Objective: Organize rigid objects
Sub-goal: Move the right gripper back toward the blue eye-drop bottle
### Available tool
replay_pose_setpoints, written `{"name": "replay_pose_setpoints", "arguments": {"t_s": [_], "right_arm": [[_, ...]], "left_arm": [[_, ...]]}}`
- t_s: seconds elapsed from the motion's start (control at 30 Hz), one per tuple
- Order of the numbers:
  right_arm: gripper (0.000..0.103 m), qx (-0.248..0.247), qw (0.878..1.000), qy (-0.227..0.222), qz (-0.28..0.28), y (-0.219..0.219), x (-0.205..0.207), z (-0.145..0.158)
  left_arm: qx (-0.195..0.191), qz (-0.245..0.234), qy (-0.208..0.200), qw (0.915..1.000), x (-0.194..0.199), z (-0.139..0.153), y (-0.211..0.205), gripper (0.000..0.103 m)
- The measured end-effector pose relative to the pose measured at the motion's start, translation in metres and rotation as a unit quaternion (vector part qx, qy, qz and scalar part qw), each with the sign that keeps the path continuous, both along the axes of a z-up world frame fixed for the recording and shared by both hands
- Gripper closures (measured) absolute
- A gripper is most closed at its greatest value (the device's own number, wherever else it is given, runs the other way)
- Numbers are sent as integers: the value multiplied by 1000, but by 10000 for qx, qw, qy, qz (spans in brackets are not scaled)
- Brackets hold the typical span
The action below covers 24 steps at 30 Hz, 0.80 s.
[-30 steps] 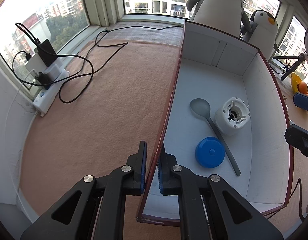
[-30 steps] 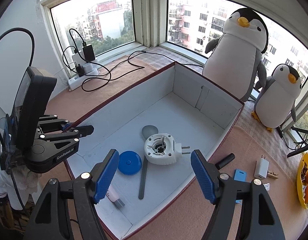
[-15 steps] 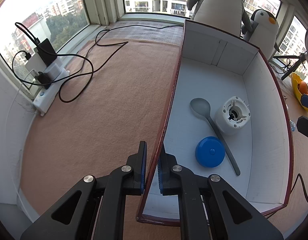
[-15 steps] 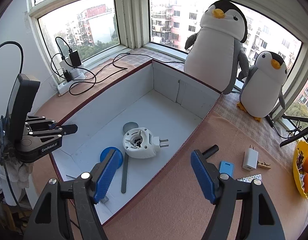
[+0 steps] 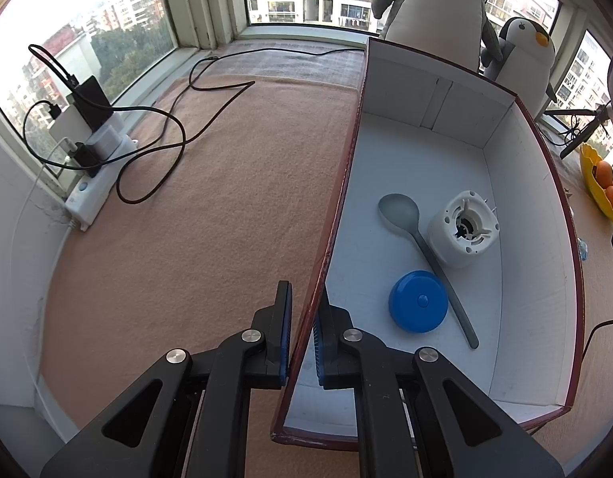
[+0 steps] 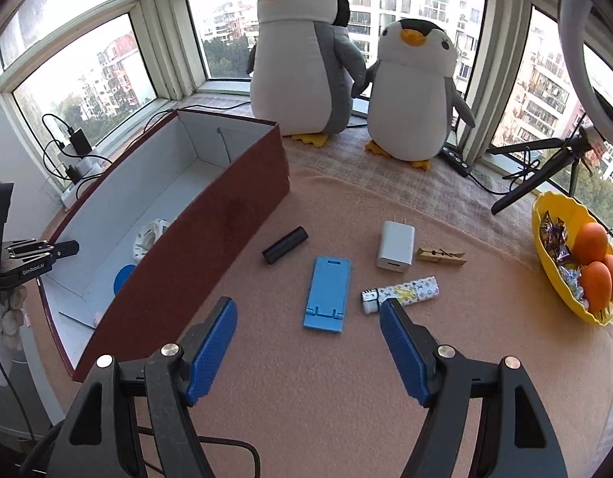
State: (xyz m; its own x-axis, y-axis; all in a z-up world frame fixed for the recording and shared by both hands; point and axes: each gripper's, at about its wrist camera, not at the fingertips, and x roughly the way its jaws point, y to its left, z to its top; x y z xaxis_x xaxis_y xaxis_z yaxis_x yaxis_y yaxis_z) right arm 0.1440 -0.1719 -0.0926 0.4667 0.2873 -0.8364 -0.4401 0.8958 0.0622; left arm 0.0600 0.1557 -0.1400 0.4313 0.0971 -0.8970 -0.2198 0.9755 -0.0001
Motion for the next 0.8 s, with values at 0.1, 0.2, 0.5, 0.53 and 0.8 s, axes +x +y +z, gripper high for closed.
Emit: {"name": "replay_pose_setpoints", "arguments": {"t_s": [0.1, 0.2, 0.5, 0.53, 0.8], "right_arm": [[33, -97, 9991, 109, -386, -37, 9, -11], [33, -256, 9970, 192, -698, -66, 18, -22], [35, 215, 9875, 950, -1239, -92, 51, -48], [35, 272, 9873, 1009, -1197, -90, 55, -52], [43, -267, 9902, 1224, -623, -62, 68, -78]], "left_arm": [[-12, 11, 8, 10000, 0, 0, 1, 95], [-35, 20, 25, 10000, 0, 0, 1, 95], [-13, 7, 44, 10000, 0, 0, 1, 95], [-8, 2, 47, 10000, 0, 0, 1, 95], [-23, 9, 81, 10000, 1, 0, 1, 95]]}}
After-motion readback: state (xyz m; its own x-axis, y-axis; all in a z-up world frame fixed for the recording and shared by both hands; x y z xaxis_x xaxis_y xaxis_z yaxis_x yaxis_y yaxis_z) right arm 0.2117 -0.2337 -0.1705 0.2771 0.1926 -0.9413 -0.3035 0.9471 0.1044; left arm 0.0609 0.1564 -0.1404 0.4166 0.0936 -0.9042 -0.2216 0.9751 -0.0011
